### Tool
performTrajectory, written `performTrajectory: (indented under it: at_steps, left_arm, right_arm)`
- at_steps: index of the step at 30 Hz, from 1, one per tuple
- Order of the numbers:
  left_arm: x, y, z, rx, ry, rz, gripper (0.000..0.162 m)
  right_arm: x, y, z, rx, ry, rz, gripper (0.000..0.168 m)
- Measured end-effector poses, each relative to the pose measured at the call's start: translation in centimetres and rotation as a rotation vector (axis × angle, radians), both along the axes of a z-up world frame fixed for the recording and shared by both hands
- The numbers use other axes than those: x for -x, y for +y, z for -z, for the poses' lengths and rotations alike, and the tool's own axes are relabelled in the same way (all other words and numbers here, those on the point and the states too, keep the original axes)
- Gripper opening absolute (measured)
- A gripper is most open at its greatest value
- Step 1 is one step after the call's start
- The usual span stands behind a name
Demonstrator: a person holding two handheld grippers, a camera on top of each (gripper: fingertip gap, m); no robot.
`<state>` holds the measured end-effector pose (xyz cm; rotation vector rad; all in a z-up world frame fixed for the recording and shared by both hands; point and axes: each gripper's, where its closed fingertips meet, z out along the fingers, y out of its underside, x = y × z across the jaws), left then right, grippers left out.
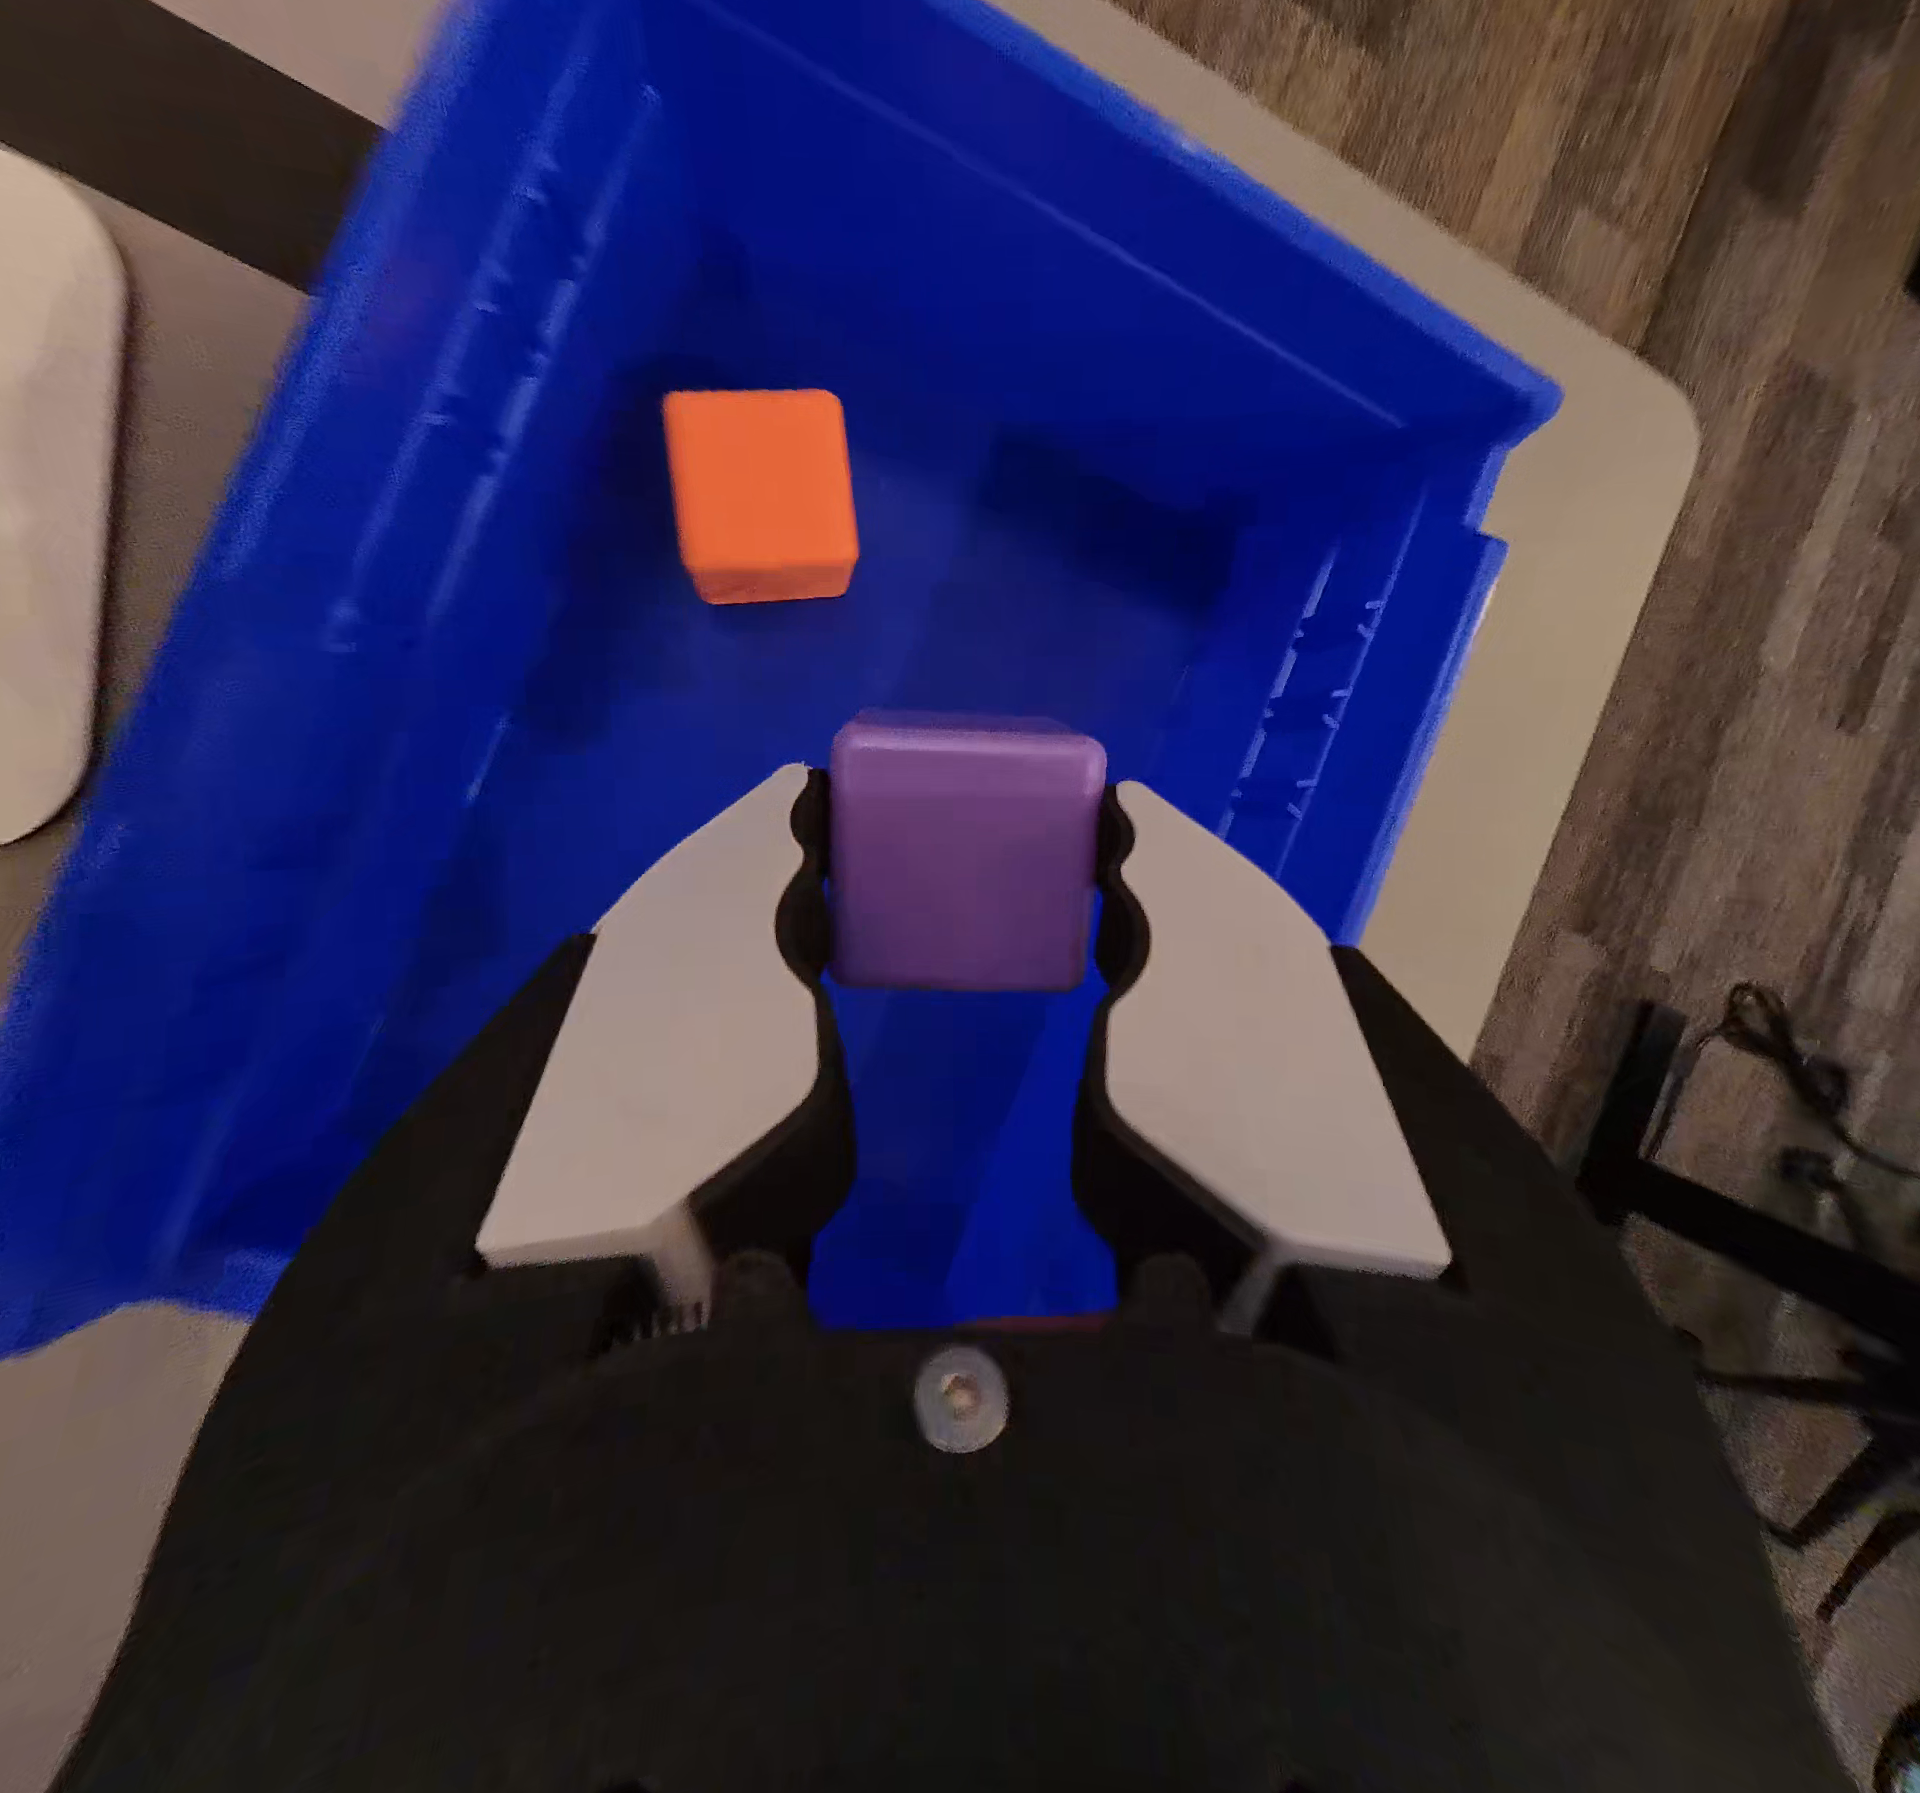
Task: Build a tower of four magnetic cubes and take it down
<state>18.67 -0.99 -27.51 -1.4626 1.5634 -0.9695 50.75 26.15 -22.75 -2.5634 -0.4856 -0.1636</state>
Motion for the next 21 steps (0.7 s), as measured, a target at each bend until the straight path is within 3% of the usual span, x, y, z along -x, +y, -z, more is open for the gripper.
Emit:
performTrajectory:
  at_steps: [10, 21]
  left_arm:
    - [0.0, -0.1, 0.0, 0.000, 0.000, 0.006, 0.050]
    - [0.0, -0.2, 0.0, 0.002, 0.000, 0.010, 0.050]
  right_arm:
    - [-2.8, 3.0, 6.4, 0.095, -0.019, 0.138, 0.050]
    - [-3.6, 4.0, 8.0, 0.127, -0.007, 0.193, 0.050]
